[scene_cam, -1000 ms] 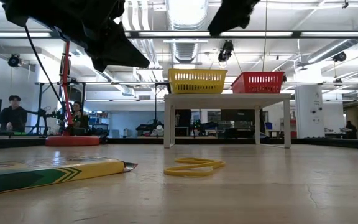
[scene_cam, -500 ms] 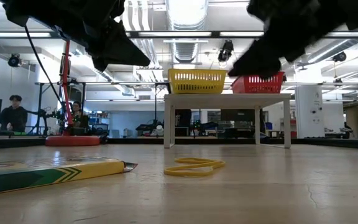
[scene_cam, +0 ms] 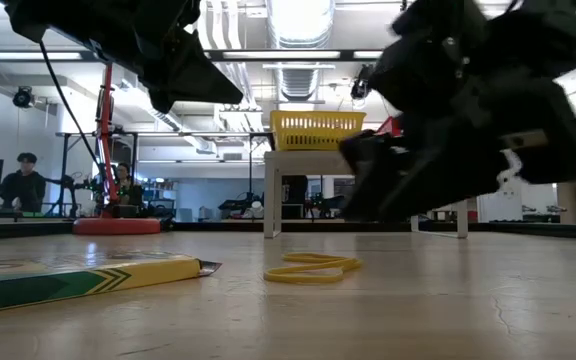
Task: Pick & Place Office Desk Supplies
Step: Put the yellow rubber band into the black bin on the shelf
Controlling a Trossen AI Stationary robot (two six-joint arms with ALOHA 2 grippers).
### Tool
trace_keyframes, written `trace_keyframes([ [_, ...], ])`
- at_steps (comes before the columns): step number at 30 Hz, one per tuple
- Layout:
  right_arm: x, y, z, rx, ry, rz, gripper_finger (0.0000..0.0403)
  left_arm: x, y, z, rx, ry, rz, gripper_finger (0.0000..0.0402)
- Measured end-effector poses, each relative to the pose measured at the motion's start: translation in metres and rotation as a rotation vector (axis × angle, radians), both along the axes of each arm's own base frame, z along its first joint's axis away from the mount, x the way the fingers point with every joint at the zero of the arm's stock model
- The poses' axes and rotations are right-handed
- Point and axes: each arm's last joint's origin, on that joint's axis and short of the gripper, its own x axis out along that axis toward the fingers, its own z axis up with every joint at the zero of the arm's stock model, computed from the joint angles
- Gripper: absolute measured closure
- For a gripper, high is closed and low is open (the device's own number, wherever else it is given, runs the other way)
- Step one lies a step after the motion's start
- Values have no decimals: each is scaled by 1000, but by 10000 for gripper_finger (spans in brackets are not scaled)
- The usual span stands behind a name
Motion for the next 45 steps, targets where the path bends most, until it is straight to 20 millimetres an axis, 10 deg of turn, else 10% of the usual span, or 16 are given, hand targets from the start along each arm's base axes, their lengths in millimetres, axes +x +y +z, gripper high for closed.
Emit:
trace_keyframes([
  [13, 56, -21, -18, 5, 139, 386, 243, 0, 0, 0, -1, -3, 0, 383],
  [25, 50, -5, 4, -240, 271, 337, 388, 0, 0, 0, -1, -1, 0, 383],
  [35, 20, 4, 96, -146, 102, 148, 394, 5, -1, -11, 1, 20, 1, 383],
  [45, -15, -41, 207, -385, -326, -311, 394, 7, -2, -15, 1, 29, 1, 383],
])
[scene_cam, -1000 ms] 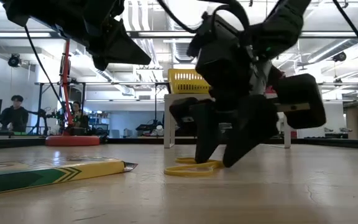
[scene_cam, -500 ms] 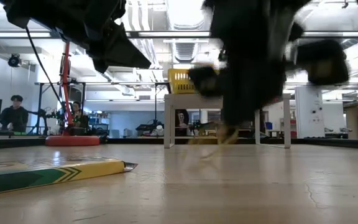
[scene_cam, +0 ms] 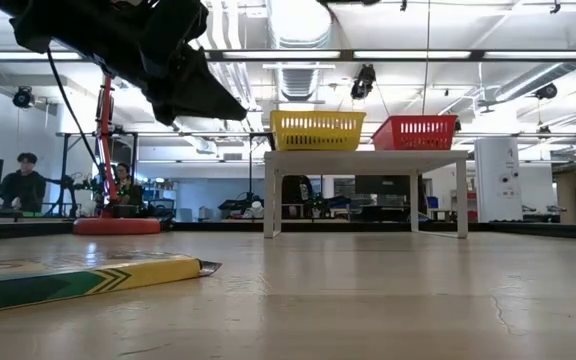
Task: Pick & Place Office Desk Supplies
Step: Put the yellow rubber band into the black bin on the shelf, then put the yellow crayon box into the yellow bin on the shelf
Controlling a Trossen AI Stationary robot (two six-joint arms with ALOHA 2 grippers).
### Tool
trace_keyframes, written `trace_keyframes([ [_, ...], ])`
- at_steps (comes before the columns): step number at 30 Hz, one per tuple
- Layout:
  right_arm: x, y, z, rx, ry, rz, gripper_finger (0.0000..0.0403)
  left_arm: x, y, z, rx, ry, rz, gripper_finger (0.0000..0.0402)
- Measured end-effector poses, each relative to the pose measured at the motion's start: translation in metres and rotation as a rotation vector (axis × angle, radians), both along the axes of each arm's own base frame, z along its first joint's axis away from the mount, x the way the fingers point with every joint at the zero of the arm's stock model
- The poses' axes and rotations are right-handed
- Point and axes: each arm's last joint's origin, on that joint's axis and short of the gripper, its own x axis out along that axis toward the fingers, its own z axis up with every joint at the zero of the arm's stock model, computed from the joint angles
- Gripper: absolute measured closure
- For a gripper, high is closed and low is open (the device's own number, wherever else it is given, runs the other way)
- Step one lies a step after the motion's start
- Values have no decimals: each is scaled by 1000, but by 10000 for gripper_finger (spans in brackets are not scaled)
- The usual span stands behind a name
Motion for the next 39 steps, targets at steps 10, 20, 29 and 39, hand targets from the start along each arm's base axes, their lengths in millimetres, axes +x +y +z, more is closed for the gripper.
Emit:
trace_keyframes([
  [10, -3, -131, 15, 23, -175, -363, 394, 1, 0, 2, 3, -24, -2, 383],
  [20, 8, -229, -26, 182, -156, -536, 394, 1, 0, 2, 7, -23, -4, 383],
  [29, 26, -241, -21, 243, 70, -564, 345, 1, 0, 3, 5, -24, -3, 383],
  [39, 11, -197, 43, 309, 209, -519, 273, 1, 0, 3, 1, -24, -5, 383],
])
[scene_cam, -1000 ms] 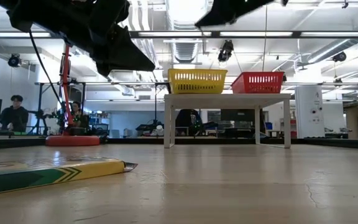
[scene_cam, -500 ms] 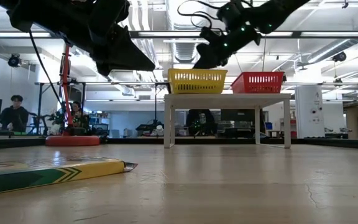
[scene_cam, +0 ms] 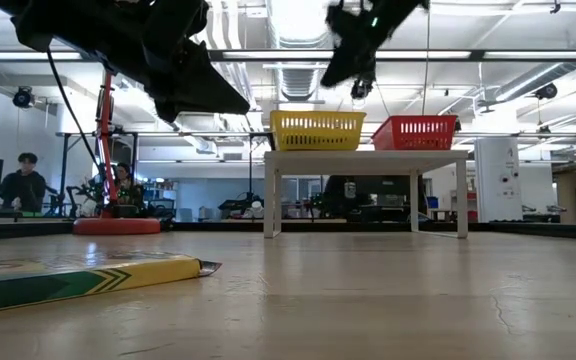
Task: Pick & Place Office Desk Supplies
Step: Put the yellow crayon box into the yellow bin on the shelf
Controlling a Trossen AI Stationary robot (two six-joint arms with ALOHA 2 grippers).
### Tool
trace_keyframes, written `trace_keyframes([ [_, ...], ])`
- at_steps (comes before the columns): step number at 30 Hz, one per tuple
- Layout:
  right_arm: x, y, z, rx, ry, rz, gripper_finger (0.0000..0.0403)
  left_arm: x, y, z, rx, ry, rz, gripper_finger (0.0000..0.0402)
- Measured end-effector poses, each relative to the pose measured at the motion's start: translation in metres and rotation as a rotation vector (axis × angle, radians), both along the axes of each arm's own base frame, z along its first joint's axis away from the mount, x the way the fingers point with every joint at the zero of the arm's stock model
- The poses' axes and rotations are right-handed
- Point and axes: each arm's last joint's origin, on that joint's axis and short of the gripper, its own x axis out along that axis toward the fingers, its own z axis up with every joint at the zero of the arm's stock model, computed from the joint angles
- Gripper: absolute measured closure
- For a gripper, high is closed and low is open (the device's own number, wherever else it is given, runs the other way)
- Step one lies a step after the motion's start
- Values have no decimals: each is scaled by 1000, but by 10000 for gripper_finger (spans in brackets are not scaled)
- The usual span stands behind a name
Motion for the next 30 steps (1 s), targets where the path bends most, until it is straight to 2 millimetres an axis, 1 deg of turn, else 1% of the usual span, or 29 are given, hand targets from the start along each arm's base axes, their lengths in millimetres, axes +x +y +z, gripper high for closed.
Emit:
trace_keyframes([
  [2, -5, 27, 11, -10, -27, 65, 279, 0, -1, 0, 0, 0, -4, 383],
  [3, -8, 42, 13, -8, -31, 103, 284, 0, -2, 0, 0, -1, -8, 383],
  [5, -14, 75, 13, -1, -40, 187, 295, -2, -6, 0, 8, 1, -27, 383],
  [7, -20, 108, 6, -13, -29, 245, 306, -3, -14, 1, 32, 9, -70, 385],
  [10, -32, 155, -12, -60, -35, 267, 323, -6, -33, 5, 35, 17, -156, 394],
  [12, -40, 183, -30, -69, -50, 290, 334, -10, -46, 8, 16, 49, -237, 398],
  [14, -47, 207, -52, -32, -70, 351, 342, -14, -60, 9, -30, 96, -305, 398],
  [17, -55, 238, -84, 83, -128, 462, 351, -23, -77, 9, -133, 161, -369, 398],
  [20, -61, 262, -113, 174, -202, 573, 354, -35, -95, 4, -261, 220, -409, 399],
  [23, -64, 279, -143, 209, -285, 638, 355, -42, -115, -9, -397, 297, -429, 399],
  [26, -64, 287, -168, 183, -380, 663, 355, -46, -130, -32, -475, 391, -389, 399],
  [28, -60, 288, -178, 160, -443, 648, 355, -45, -134, -49, -507, 449, -339, 399],
  [30, -58, 286, -188, 91, -459, 608, 355, -42, -135, -64, -544, 494, -266, 400],
])
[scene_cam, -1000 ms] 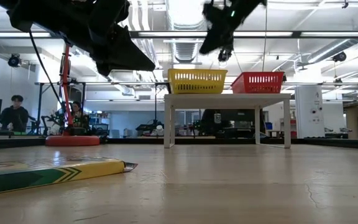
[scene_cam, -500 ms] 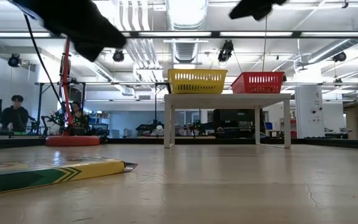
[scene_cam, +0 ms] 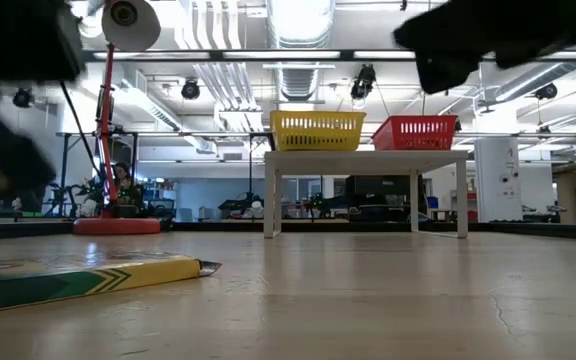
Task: Pick & Place Office Desk Supplies
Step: Put the yellow crayon box into the yellow bin on the shelf
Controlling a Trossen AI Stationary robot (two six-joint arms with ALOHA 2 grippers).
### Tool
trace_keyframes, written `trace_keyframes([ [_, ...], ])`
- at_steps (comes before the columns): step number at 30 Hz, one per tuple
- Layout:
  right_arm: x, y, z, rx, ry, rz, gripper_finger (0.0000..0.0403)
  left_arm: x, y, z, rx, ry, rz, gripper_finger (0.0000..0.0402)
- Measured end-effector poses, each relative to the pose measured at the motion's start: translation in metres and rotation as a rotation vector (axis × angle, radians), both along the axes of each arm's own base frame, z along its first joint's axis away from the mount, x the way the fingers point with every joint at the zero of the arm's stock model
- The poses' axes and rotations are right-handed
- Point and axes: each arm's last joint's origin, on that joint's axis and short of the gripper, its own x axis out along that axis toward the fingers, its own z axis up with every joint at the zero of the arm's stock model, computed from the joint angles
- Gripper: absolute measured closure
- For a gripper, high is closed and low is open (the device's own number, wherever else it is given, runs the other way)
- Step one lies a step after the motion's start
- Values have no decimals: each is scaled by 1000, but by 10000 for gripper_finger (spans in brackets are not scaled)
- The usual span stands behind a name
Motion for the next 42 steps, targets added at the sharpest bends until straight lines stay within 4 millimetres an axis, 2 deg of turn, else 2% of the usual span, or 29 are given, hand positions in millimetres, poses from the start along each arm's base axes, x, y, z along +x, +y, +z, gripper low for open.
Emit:
trace_keyframes([
  [2, 4, -3, -4, -64, -15, -54, 355, 5, 3, -13, 2, 43, 26, 400],
  [6, 12, -12, -2, -111, -28, -139, 355, 15, 14, -20, 71, 51, -9, 400],
  [11, 16, -23, 4, -54, -34, -191, 355, 23, 52, -10, 366, 19, -20, 400],
  [13, 18, -25, 5, -11, -35, -208, 355, 24, 70, -4, 516, 5, 52, 400],
  [15, 18, -25, 5, 23, -28, -214, 355, 28, 82, 8, 569, -36, 122, 400],
  [19, 20, -24, -3, 74, 7, -204, 353, 27, 91, 24, 585, -75, 93, 400],
  [24, 34, -39, -22, 254, 145, -320, 326, 14, 98, 31, 535, -4, 179, 400],
  [27, 47, -53, -34, 365, 273, -377, 297, 8, 104, 24, 512, 42, 250, 400],
  [32, 76, -83, -44, 565, 422, -392, 237, 2, 110, 5, 504, 38, 263, 400],
  [37, 96, -106, -58, 685, 512, -442, 185, 1, 112, -6, 461, -64, 265, 400],
  [42, 107, -119, -73, 741, 579, -463, 163, -2, 116, -15, 425, -159, 278, 400],
])
